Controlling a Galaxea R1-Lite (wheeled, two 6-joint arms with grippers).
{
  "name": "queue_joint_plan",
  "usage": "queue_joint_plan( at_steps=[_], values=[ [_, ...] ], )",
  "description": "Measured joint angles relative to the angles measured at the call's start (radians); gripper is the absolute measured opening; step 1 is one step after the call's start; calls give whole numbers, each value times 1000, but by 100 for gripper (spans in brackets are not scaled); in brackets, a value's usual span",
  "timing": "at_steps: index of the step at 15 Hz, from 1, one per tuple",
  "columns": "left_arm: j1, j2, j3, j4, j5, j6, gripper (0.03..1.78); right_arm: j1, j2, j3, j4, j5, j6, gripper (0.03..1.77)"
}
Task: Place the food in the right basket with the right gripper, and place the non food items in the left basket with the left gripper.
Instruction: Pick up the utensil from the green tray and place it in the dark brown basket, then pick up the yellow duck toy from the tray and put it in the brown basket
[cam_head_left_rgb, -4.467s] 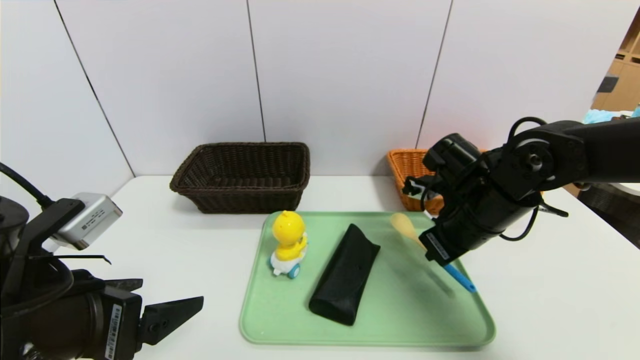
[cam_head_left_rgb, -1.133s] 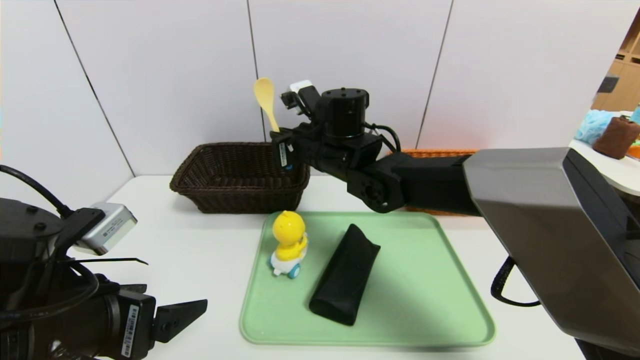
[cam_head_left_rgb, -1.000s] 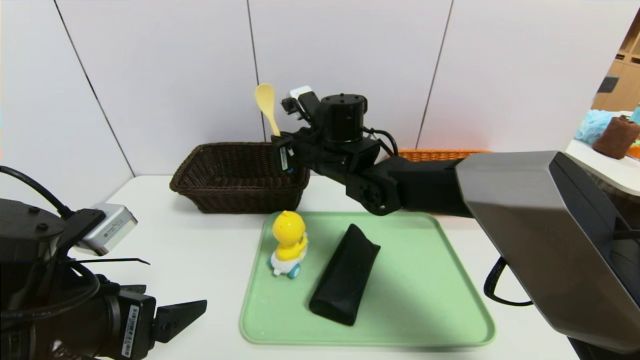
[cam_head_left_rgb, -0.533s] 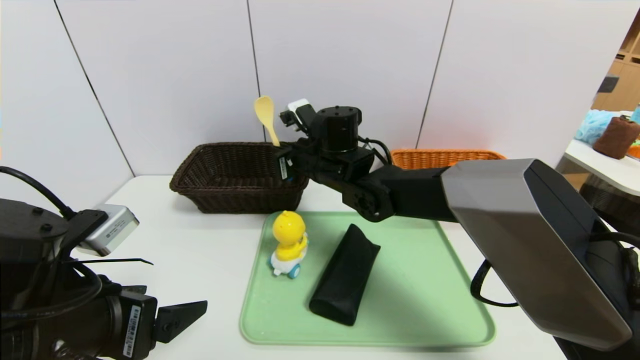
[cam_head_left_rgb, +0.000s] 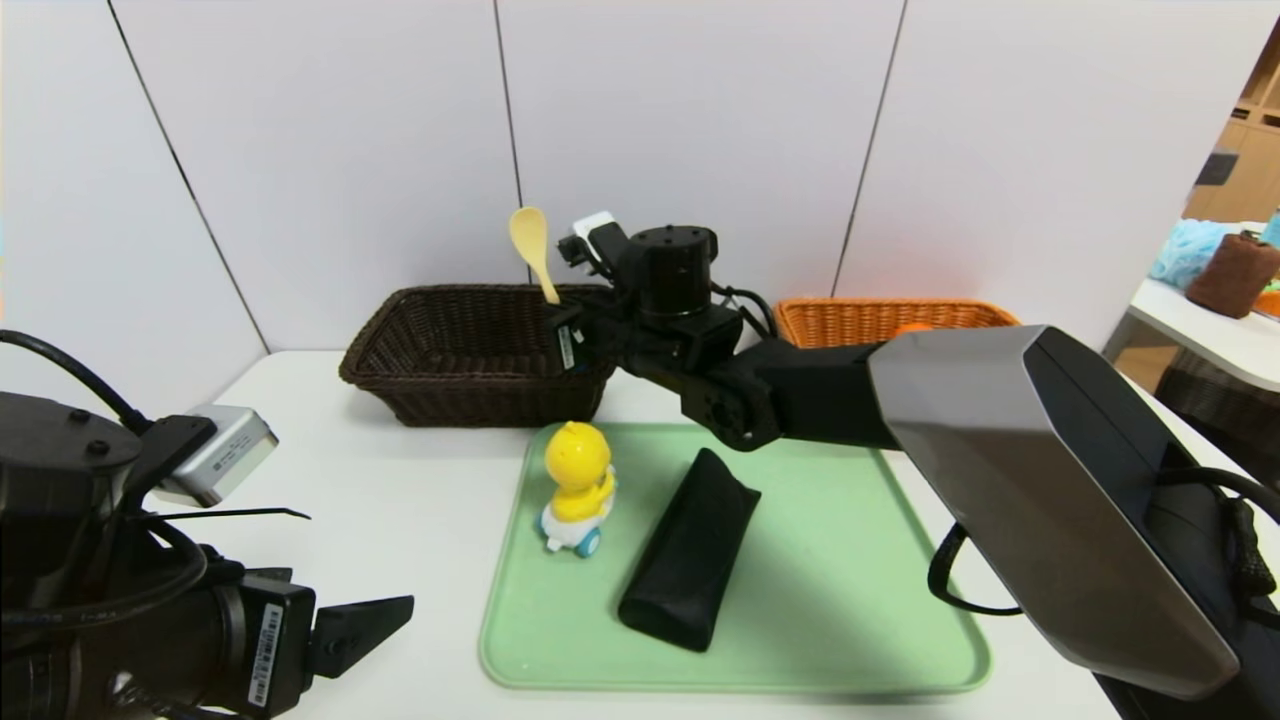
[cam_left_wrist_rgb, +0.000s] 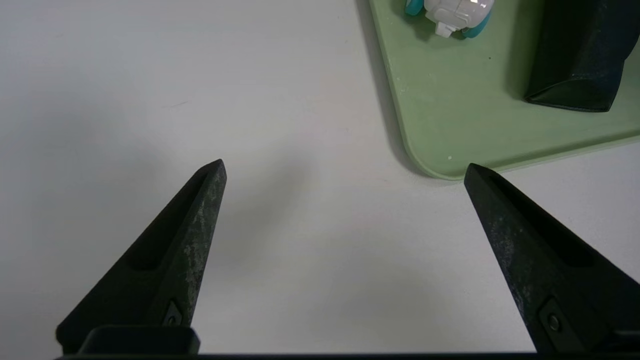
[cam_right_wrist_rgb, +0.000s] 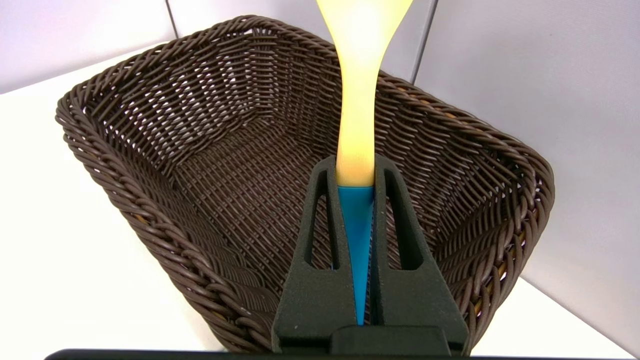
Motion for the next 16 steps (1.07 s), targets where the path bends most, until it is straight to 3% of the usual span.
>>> queue_joint_plan(
  at_steps=[4,7,10,16],
  values=[
    [0,2,0,0,1,0,169,0,0,1,0,-1,-6,14],
    [1,3,-1,0,1,0,169,0,0,1,0,-1,-8,63],
    [2,3,-1,0,1,0,169,0,0,1,1,-2,-9,99],
    [3,1,-3,0,2,0,169,0,-36,4,30,-17,5,137]
  ],
)
